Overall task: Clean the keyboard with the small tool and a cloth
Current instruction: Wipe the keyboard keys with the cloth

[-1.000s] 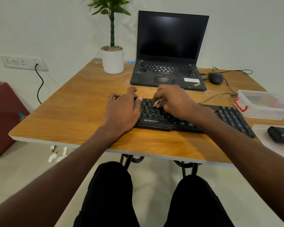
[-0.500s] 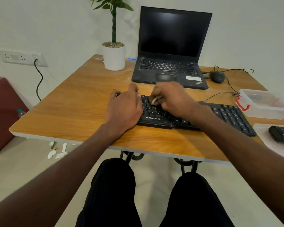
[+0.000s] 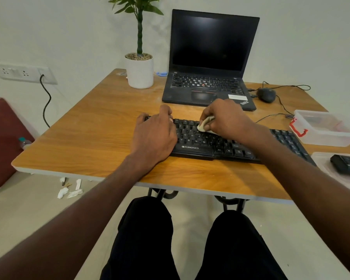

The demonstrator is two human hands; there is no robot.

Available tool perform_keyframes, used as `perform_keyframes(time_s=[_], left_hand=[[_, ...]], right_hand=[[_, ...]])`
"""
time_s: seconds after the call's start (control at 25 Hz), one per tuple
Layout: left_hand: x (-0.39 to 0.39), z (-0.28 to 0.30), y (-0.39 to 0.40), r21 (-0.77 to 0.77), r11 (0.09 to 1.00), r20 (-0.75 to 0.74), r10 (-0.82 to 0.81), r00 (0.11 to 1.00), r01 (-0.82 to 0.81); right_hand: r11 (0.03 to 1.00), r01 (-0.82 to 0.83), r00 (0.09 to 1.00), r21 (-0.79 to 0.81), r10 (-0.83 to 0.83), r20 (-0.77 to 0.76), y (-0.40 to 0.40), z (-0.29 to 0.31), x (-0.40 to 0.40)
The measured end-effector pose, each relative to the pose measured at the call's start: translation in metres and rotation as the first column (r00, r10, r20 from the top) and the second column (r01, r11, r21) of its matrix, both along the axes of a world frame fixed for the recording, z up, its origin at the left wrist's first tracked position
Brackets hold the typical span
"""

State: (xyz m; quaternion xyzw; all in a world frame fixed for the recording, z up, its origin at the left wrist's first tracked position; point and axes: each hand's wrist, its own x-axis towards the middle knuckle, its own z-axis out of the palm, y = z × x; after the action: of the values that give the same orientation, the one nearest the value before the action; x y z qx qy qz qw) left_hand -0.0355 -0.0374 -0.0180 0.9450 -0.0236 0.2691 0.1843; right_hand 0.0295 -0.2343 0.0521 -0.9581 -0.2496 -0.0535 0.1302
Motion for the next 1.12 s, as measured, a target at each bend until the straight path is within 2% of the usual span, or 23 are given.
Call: perform_keyframes(time_s=[0.12, 0.24, 0.4, 0.48, 0.56, 0.68, 0.84, 1.0, 1.12], left_hand=[[0.000, 0.001, -0.001, 0.005, 1.000, 0.000, -0.005, 1.000, 0.005], [0.001, 0.000, 0.000, 0.012, 1.000, -0.008, -0.005, 1.000, 0.005], [0.001, 0.000, 0.001, 0.004, 1.000, -0.013, -0.004, 1.000, 0.004], [0.001, 0.001, 0.000, 0.017, 1.000, -0.015, 0.000, 1.000, 0.000], [0.001, 0.001, -0.001, 0.032, 0.999, -0.012, 0.009, 1.000, -0.009], [0.002, 0.000, 0.000, 0.020, 1.000, -0.011, -0.019, 1.000, 0.020], [0.002, 0.000, -0.001, 0.022, 1.000, -0.007, -0.018, 1.000, 0.018], [0.004, -0.002, 0.000, 0.034, 0.999, 0.011, -0.013, 1.000, 0.012], [0.004, -0.002, 0.000, 0.052, 0.999, 0.022, -0.010, 1.000, 0.009]], right_hand=[[1.000, -0.014, 0.998, -0.013, 0.014, 0.061, 0.012, 0.001, -0.001], [0.995, -0.080, 0.997, 0.060, 0.080, 0.012, 0.020, -0.003, -0.009], [0.996, 0.084, 0.996, -0.012, -0.084, -0.005, -0.002, 0.002, 0.007], [0.992, 0.130, 0.991, 0.004, -0.130, 0.029, 0.004, 0.007, 0.016], [0.993, 0.115, 0.993, 0.036, -0.116, 0.026, 0.011, 0.005, 0.012], [0.999, 0.049, 0.997, -0.005, -0.048, 0.067, 0.003, -0.010, -0.005], [0.992, 0.127, 0.988, -0.029, -0.123, 0.093, -0.013, -0.003, 0.003], [0.996, 0.041, 0.990, -0.077, -0.030, 0.139, -0.007, -0.010, -0.010], [0.995, 0.094, 0.991, -0.035, -0.090, 0.099, -0.027, -0.006, -0.013]])
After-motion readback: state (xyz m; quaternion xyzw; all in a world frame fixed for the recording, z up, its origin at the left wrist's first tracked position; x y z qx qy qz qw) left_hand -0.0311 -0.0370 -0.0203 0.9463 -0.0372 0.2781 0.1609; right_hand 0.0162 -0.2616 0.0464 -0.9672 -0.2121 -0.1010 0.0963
